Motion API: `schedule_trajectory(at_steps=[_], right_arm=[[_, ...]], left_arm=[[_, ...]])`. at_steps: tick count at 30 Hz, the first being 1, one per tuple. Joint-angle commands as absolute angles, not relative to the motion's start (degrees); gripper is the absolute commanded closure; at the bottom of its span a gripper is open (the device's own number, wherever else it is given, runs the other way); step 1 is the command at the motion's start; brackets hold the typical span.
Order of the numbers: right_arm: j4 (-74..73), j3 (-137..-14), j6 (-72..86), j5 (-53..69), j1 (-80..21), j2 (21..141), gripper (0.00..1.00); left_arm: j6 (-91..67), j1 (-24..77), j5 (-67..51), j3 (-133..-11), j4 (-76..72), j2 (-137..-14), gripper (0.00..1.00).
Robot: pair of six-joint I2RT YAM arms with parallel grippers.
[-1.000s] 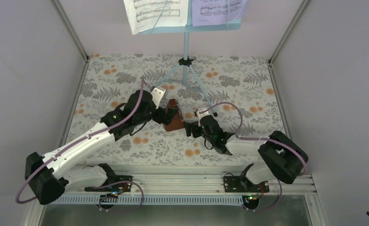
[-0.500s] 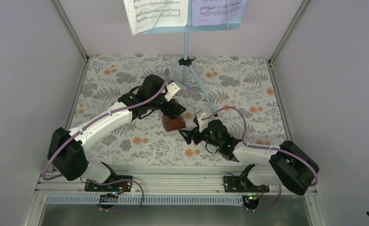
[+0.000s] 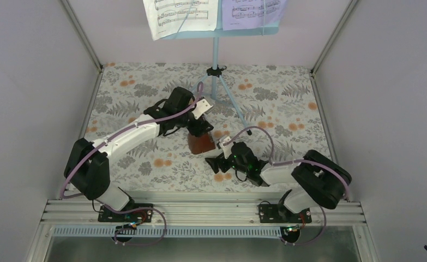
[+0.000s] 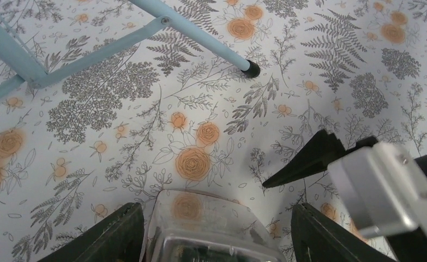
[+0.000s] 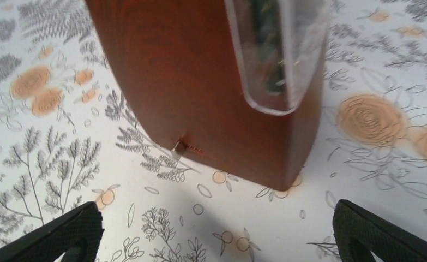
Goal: Pack up the instrument practice props
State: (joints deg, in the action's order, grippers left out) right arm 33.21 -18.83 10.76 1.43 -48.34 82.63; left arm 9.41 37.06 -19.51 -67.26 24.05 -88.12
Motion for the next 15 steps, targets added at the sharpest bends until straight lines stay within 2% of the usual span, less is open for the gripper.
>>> schedule_trajectory(at_steps=[1, 15], right_arm=[[39.8, -20.3, 6.3, -2.0, -50.3, 87.2, 0.00], [47.4, -21.8, 1.2, -7.6, -50.6, 98.5, 0.00]], left_arm=[[12.3, 36.6, -23.1, -66.7, 23.8, -88.2, 0.35], [16.5, 36.5, -26.7, -64.5, 24.0, -90.2, 0.55]])
